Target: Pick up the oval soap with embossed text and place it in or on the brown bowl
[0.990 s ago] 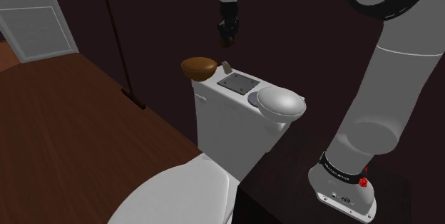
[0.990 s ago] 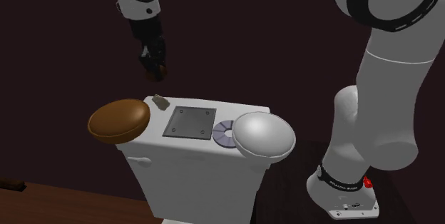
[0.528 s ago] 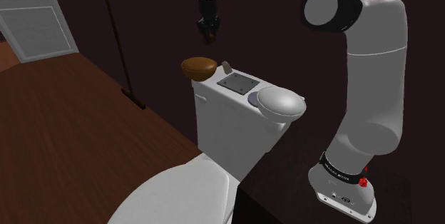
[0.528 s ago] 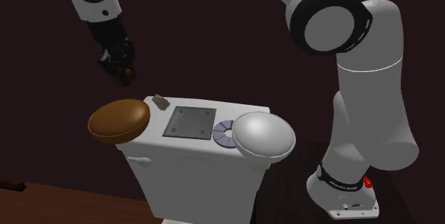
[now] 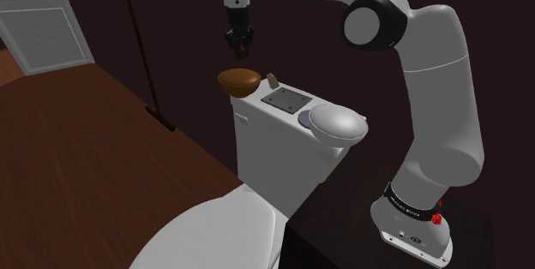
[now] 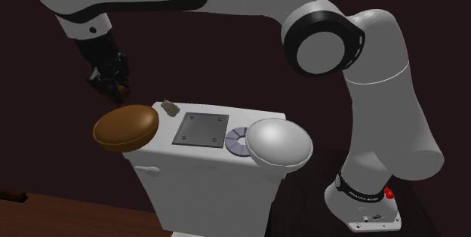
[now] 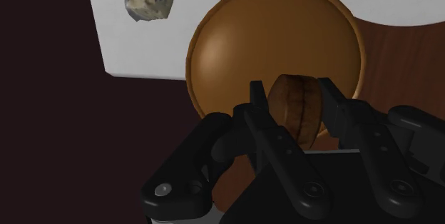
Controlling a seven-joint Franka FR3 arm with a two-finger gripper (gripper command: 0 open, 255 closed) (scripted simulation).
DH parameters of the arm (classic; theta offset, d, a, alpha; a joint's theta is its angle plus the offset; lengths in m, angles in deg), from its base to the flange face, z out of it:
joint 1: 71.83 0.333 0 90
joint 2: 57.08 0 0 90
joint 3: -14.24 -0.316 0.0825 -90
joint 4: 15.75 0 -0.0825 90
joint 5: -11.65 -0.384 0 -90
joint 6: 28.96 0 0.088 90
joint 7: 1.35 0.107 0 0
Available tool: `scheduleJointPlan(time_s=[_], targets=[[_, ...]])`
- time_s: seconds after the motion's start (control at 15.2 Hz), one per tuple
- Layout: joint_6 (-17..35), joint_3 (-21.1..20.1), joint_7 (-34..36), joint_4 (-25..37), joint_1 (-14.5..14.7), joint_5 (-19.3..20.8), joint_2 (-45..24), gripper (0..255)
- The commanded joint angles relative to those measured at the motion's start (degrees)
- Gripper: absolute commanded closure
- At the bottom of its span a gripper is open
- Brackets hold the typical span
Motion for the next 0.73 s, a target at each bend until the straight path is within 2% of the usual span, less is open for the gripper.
scheduleJointPlan(time_s=[0.0, 0.46, 0.66], targets=[[1.95, 0.01, 0.02, -2.48, 0.03, 0.04, 0.57, 255], [8.15, 0.0, 0.24, -10.01, 0.23, 0.14, 1.89, 255], [8.74, -0.01, 0.26, -10.66, 0.25, 0.14, 1.95, 255]])
